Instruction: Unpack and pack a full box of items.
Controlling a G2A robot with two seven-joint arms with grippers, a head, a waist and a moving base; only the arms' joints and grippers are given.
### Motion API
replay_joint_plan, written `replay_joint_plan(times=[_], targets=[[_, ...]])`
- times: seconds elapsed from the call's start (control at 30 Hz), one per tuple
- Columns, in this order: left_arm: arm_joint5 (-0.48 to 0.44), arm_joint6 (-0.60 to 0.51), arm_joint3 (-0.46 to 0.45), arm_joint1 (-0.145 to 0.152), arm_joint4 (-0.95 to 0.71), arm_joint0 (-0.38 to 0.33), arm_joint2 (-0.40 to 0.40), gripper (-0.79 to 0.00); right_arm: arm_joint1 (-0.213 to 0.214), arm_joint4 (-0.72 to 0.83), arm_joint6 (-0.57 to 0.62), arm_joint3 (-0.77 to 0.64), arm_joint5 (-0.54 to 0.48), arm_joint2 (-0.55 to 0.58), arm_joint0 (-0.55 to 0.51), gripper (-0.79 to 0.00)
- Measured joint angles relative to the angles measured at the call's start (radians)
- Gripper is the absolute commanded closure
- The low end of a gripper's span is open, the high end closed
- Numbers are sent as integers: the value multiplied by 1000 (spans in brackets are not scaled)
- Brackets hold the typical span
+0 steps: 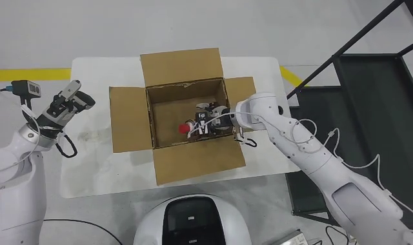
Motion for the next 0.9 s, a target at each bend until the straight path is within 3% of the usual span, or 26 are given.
replay_joint_plan(times=[0.23, 0.47, 0.73, 0.9], targets=[[0, 0, 0, 0, 0, 0, 0, -785, 6, 26, -57, -44, 62, 58, -14, -785], [0, 0, 0, 0, 0, 0, 0, -785, 35, 154, -141, -110, 159, 219, -120, -785], [0, 0, 0, 0, 0, 0, 0, -785, 89, 304, -152, -251, 220, 502, -385, -785], [0, 0, 0, 0, 0, 0, 0, -785, 113, 387, -97, -340, 274, 681, -578, -785]])
